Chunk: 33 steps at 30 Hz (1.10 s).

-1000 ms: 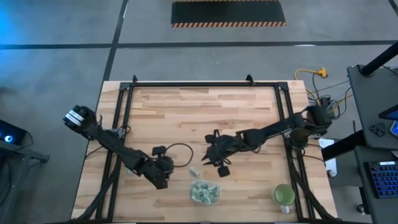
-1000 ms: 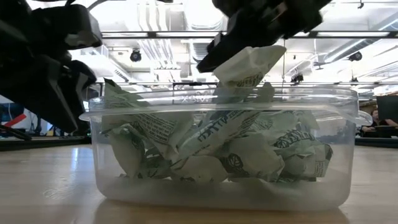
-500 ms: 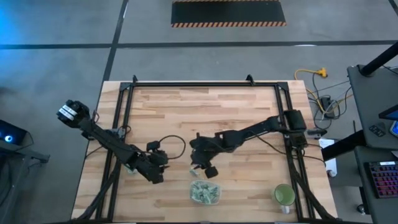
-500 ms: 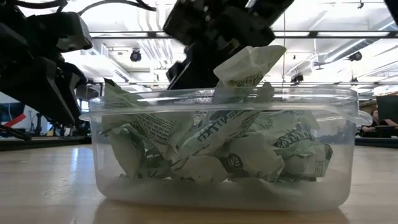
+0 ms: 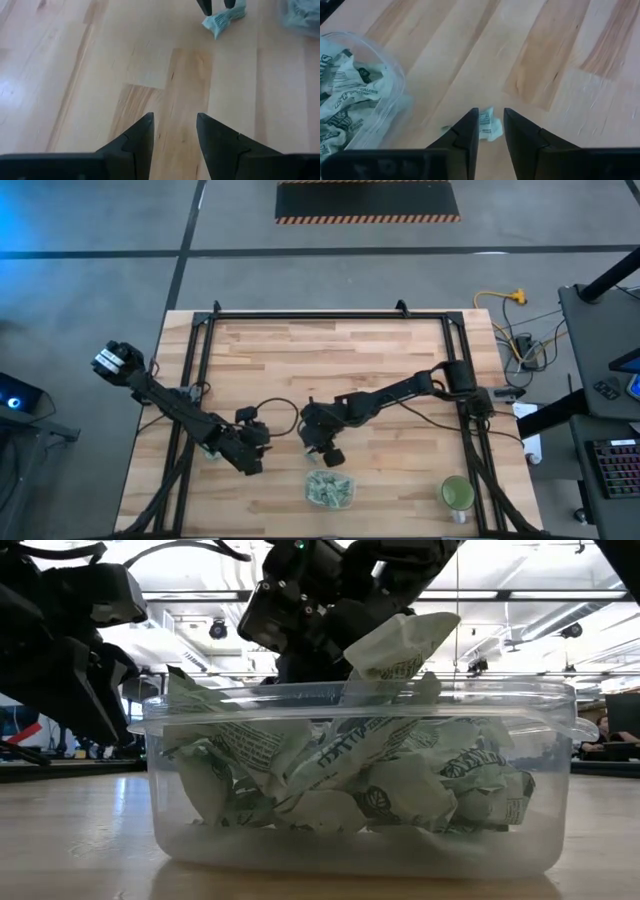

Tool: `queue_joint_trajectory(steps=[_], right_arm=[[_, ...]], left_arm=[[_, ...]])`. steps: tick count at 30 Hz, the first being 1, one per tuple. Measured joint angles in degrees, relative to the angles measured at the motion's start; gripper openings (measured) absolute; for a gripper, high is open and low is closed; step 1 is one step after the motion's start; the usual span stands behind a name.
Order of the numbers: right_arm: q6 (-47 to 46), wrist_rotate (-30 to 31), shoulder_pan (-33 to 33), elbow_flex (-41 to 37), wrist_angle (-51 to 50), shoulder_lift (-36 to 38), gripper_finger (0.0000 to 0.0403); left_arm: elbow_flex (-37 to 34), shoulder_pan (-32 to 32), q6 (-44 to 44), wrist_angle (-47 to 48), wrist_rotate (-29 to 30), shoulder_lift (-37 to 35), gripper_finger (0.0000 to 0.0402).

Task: Pick and place Stevia / Truvia into bins
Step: Put the stevia packet into the transparent container

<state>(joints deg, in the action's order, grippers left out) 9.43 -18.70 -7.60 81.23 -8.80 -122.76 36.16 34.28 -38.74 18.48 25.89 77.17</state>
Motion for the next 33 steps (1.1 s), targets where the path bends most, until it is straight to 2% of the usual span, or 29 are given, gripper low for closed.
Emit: queue_joint_trajectory(steps=[28,33], right_arm=[[-1.8,-0.8,0.0,-1.3,0.3,-1.6,0.0068],[-2.6,0.5,0.0,-1.5,0.1,-1.6,0.0060]], left_arm=[[0.0,0.0,0.0,0.0,0.0,0.0,0.0132],[0.1,0.0,0.0,0.0,0.0,0.0,0.0132]])
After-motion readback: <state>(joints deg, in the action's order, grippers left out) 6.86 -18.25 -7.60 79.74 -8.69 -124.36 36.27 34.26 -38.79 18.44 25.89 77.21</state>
